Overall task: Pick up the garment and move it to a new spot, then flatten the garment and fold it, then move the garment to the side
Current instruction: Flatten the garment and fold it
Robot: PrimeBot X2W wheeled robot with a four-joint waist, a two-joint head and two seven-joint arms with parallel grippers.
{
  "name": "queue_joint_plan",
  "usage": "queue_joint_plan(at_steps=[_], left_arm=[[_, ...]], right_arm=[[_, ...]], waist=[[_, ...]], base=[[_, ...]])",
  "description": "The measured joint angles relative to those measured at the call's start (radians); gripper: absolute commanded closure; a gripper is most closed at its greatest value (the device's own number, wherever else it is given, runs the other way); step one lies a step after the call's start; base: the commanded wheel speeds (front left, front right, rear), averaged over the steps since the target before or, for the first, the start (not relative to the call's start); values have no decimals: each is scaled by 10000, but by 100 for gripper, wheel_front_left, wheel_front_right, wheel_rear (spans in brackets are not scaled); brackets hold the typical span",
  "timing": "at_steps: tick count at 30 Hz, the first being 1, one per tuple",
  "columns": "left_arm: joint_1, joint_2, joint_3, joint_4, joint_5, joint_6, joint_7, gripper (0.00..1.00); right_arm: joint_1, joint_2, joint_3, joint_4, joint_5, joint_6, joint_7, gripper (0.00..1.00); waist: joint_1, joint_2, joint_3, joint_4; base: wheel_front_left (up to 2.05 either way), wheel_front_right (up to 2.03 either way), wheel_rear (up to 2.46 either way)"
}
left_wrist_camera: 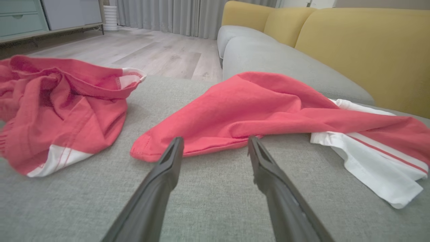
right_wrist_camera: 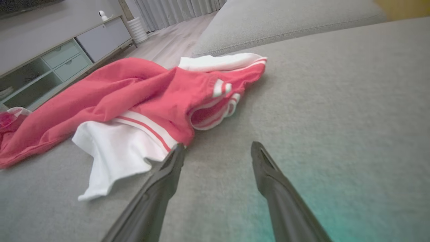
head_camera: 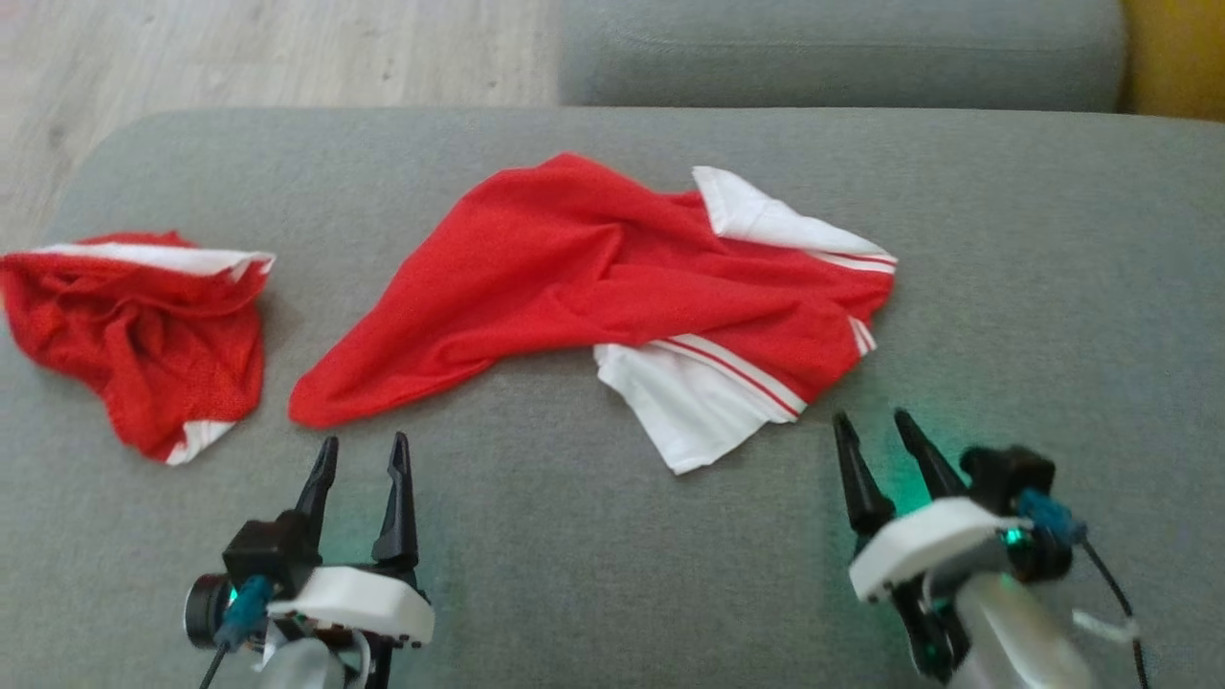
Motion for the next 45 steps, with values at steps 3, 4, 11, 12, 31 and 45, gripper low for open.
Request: queue_joint_plan(at_steps=[3, 4, 11, 12, 31, 45], left_arm=[[-13, -8, -65, -104, 2, -25, 0, 0], [-21, -8, -84, -136, 2, -71, 0, 0], [-89, -29, -740, -228, -234, -96, 0, 0], [-91, -29, -779, -230, -240, -94, 0, 0], [13, -27, -838, -192, -591, -40, 0, 0], [35, -27, -995, 33, -616, -6, 0, 0]], right_arm=[[-527, -2, 295, 184, 228, 0, 0, 0], [-662, -2, 389, 313, 318, 0, 0, 0], [-1105, -12, 546, 1496, 512, 0, 0, 0], [-1147, -13, 550, 1540, 539, 0, 0, 0], [-759, -1158, -81, 1726, 1016, 0, 0, 100], [-1545, -1990, -529, 965, 232, 0, 2, 0]], waist=[[0, 0, 132, 255], [0, 0, 171, 342], [1, 0, 418, 883], [1, 0, 443, 941], [0, 0, 247, 179], [0, 0, -83, -274]], base=[[0, 0, 0], [0, 0, 0], [0, 0, 0], [0, 0, 0], [0, 0, 0], [0, 0, 0]])
